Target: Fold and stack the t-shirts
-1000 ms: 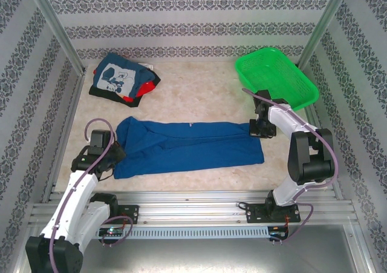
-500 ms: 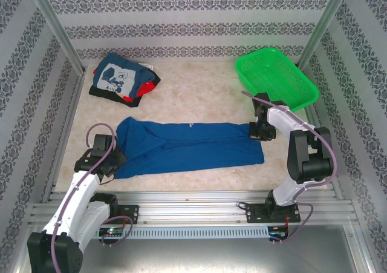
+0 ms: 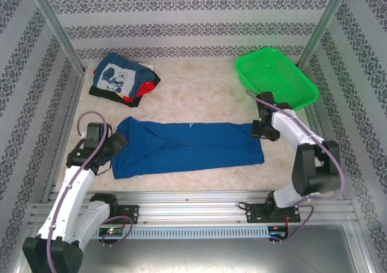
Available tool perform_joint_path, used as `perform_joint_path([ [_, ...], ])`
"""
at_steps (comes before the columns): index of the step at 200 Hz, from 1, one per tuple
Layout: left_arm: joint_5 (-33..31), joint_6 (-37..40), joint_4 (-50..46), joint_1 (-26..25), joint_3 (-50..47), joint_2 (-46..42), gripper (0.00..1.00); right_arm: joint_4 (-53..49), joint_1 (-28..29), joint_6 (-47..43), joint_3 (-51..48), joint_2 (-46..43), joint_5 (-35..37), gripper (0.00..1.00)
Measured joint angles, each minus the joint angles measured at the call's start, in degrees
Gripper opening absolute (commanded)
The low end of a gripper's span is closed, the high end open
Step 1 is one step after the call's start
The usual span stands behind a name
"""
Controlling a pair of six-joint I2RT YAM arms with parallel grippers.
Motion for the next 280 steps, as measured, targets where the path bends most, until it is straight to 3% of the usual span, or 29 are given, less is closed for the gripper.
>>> perform_joint_path([
  [36,1.9,3.2,3.5,-0.4,7.8,13.0,0.77,0.3,2.1,0.2,3.5,-4.7,-1.8,0.58],
  [76,7.2,8.6,9.6,-4.8,14.3,24.1,0.75,2.6,3.3,2.4,9.0,4.5,-9.9,0.45],
  [95,8.8,10.2,11.8,-7.7,15.8,27.3,0.74,2.7,4.3,3.8,8.4,8.4,-12.1,0.47],
  [121,9.9,11.1,13.1,-9.9,15.7,28.2,0.74,2.8,4.2,6.0,2.7,5.4,-13.3,0.52],
  [164,10.9,11.3,15.8,-11.3,14.8,29.8,0.72,2.3,-2.3,6.1,0.9,3.2,-13.8,0.48],
  [215,11.2,9.0,18.9,-14.1,10.0,33.1,0.64,4.5,-4.8,5.5,4.6,13.8,-14.0,0.40],
  [280,6.6,3.1,19.0,-14.2,3.5,33.1,0.63,7.7,-5.2,4.3,8.3,20.5,-10.0,0.27],
])
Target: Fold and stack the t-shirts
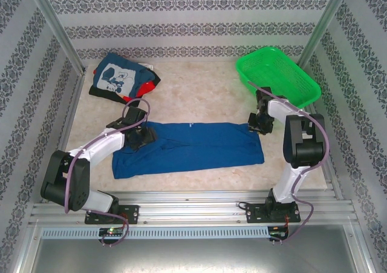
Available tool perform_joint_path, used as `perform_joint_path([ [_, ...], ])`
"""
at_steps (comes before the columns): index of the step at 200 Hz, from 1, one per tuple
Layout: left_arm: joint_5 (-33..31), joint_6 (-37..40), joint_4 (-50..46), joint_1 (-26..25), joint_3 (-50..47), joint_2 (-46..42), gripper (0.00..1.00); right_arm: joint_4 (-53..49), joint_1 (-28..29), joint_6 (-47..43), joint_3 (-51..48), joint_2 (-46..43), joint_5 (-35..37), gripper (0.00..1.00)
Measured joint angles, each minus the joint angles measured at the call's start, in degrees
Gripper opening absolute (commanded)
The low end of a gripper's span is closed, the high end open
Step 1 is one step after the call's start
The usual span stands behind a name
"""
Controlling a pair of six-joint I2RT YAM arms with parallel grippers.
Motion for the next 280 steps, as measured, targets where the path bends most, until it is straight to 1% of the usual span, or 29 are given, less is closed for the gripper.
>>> perform_joint_path([
  [42,-3.5,-0.9,-0.2,-0.1,-1.4,2.0,0.63,0.6,0.0,-2.1,2.8,2.8,3.0,0.07],
  [59,-4.5,-0.9,-0.2,-0.1,-2.3,3.5,0.63,0.8,0.0,-2.9,4.1,3.7,3.3,0.00],
  [92,-5.9,-0.9,-0.1,0.2,-2.9,4.0,0.64,0.5,0.0,-3.7,6.7,5.6,4.3,0.00],
  [148,-8.2,0.5,-0.4,2.2,-2.2,5.3,0.64,-1.1,0.0,-5.5,11.8,7.9,7.8,0.00],
  [163,-8.3,1.3,-0.4,2.2,-1.9,5.6,0.66,-1.2,0.0,-6.0,12.4,8.1,8.1,0.09],
  [171,-8.1,1.9,-0.4,2.2,-1.8,5.5,0.68,-1.2,0.0,-6.4,12.5,8.1,8.1,0.18],
  [177,-7.8,2.2,-0.4,2.2,-1.8,5.4,0.69,-1.2,0.0,-6.8,12.5,8.1,7.9,0.27],
  [195,-6.8,3.2,-0.4,2.2,-1.3,4.9,0.71,-0.7,0.0,-6.8,12.3,8.0,7.1,0.39],
  [210,-5.1,3.7,-0.5,2.2,0.2,4.7,0.72,-0.7,0.0,-7.0,12.0,7.5,5.6,0.43],
  [219,-4.0,3.8,-0.4,2.2,1.7,4.4,0.72,-0.8,0.0,-6.9,11.8,7.0,4.8,0.47],
  [240,-2.0,3.9,-0.5,2.2,5.2,2.6,0.73,-1.0,0.0,-6.2,10.0,3.8,2.4,0.54],
  [266,-0.9,4.4,-0.6,2.0,9.3,-1.1,0.75,-1.0,0.0,-5.6,6.8,-3.5,-1.2,0.74],
  [280,-0.2,6.3,-1.0,1.7,11.7,-1.7,0.73,-0.9,0.3,-5.7,5.4,-8.2,-4.1,0.85],
])
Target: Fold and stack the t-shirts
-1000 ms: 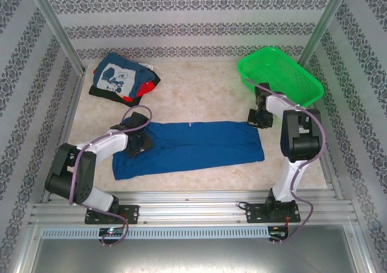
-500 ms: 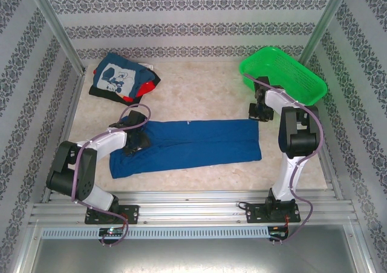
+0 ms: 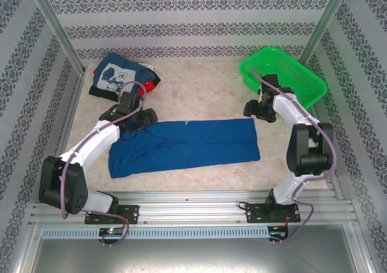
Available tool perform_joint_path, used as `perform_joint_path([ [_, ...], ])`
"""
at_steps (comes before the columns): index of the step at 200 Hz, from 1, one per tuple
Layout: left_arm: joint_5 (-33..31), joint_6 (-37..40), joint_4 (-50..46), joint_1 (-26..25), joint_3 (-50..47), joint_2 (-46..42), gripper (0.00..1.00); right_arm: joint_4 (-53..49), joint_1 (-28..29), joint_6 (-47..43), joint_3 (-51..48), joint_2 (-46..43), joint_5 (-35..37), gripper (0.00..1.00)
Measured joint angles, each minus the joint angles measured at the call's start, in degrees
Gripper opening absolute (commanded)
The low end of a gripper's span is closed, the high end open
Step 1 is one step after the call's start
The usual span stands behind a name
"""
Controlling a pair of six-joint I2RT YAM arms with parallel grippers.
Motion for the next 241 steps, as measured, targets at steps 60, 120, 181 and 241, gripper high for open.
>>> perform_joint_path([
  [60,1.1,8.2,-9.4,0.7,6.4,9.1,0.63,4.6,5.4,-1.7,-10.2,-14.9,-14.5,0.98],
  [120,4.4,10.5,-13.0,1.6,6.4,12.7,0.56,5.4,7.0,-1.9,-13.3,-17.9,-20.5,0.98],
  [181,2.8,11.2,-12.9,1.6,6.3,18.4,0.46,5.4,7.0,-3.1,-13.3,-18.1,-21.1,0.98],
  [241,1.5,11.9,-12.9,1.6,6.5,19.8,0.31,5.4,7.0,-3.2,-13.6,-18.2,-21.6,0.98],
])
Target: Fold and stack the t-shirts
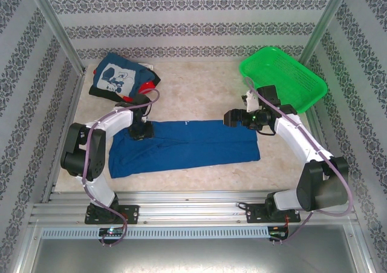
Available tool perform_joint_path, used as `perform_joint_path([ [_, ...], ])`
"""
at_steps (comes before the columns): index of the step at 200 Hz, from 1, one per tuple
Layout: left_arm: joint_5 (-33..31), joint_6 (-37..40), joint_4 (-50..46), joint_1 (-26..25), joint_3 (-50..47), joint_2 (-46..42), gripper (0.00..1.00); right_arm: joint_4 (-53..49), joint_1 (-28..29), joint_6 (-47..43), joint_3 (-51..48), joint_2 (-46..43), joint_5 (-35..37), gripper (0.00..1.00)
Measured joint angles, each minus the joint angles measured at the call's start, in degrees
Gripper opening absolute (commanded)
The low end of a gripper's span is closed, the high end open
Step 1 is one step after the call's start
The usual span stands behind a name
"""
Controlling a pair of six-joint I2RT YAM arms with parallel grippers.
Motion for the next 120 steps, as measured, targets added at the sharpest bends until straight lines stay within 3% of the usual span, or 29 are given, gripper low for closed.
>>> perform_joint_path([
  [22,0.0,0.1,0.0,0.0,0.0,0.0,0.21,0.0,0.0,0.0,-0.2,0.0,-0.2,0.98],
  [51,0.0,0.3,0.0,-0.2,0.1,-0.1,0.17,0.0,0.0,0.0,-0.2,0.0,-0.3,0.98],
  [120,-0.5,-2.3,-0.1,-4.4,-1.4,-6.1,0.16,0.0,0.0,0.0,-0.1,0.7,-0.3,0.98],
])
